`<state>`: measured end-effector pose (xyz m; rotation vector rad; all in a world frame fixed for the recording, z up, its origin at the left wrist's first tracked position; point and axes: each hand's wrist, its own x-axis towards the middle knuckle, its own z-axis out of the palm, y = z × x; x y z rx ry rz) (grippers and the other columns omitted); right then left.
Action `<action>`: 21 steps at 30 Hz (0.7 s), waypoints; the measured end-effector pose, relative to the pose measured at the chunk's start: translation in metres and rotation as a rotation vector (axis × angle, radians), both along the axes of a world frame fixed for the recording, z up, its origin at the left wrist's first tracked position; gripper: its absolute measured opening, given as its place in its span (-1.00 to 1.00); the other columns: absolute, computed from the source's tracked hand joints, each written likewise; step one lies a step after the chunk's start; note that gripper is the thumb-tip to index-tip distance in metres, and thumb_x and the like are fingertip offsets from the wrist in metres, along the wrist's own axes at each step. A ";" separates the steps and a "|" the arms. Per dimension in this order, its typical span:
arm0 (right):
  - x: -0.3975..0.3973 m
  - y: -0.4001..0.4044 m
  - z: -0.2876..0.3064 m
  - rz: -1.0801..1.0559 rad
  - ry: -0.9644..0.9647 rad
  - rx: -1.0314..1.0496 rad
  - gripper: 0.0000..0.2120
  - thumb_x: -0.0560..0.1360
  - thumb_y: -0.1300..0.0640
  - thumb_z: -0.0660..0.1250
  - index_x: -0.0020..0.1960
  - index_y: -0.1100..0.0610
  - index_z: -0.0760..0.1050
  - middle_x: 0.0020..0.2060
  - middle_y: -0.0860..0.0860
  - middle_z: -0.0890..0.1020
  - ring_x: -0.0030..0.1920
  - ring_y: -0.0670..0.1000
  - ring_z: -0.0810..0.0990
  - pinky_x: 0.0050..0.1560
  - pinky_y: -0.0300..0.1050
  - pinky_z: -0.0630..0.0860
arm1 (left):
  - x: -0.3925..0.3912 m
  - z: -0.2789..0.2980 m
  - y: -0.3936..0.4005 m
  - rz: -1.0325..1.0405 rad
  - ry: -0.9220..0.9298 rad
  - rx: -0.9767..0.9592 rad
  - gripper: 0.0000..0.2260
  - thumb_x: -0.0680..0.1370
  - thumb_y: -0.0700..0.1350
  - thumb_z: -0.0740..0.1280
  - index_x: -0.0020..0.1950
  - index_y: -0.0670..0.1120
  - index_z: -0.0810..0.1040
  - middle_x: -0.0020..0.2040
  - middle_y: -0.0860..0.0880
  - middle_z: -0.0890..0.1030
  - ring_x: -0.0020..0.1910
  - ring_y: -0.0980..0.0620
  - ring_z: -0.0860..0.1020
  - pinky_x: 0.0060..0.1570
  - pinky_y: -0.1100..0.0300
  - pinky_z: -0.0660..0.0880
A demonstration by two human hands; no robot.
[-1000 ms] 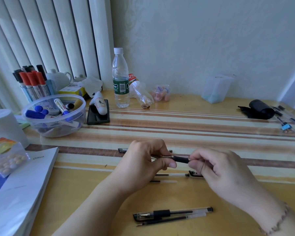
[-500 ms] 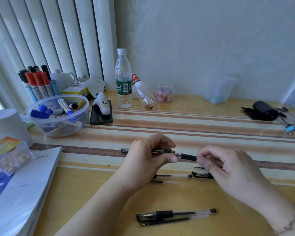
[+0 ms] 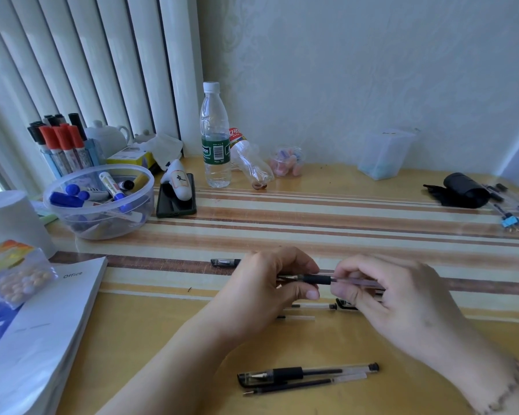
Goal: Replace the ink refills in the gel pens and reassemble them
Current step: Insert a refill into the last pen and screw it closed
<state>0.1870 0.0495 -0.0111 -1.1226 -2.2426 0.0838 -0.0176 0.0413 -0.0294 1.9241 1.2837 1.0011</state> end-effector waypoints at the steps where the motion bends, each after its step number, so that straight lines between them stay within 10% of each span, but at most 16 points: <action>1: -0.002 -0.001 -0.001 0.015 -0.006 0.026 -0.84 0.46 -0.18 0.33 -0.12 -0.11 0.57 -0.31 -0.28 0.63 -0.26 -0.27 0.60 -0.38 -0.15 0.55 | 0.002 -0.001 -0.001 -0.014 0.000 -0.009 -0.79 0.45 -0.07 0.48 0.06 0.07 0.59 -0.13 0.12 0.68 -0.27 0.32 0.54 -0.22 0.48 0.39; 15: -0.005 0.004 -0.005 0.098 0.079 -0.006 -0.77 0.48 -0.10 0.25 -0.09 -0.01 0.61 -0.34 -0.13 0.65 -0.35 -0.06 0.62 -0.42 -0.03 0.54 | 0.010 0.000 -0.006 -0.032 -0.037 0.136 -0.71 0.53 -0.09 0.40 0.20 0.10 0.42 0.01 0.09 0.64 -0.03 0.19 0.60 -0.08 0.43 0.45; 21: 0.057 0.046 0.001 -0.331 0.034 -0.128 -0.89 0.47 -0.02 0.35 -0.04 -0.05 0.59 -0.16 -0.17 0.57 -0.13 -0.08 0.53 -0.14 -0.11 0.46 | -0.018 -0.001 0.007 0.262 0.319 0.187 -0.55 0.48 0.22 0.30 0.34 0.13 0.40 0.27 0.28 0.42 0.24 0.15 0.44 0.18 0.13 0.46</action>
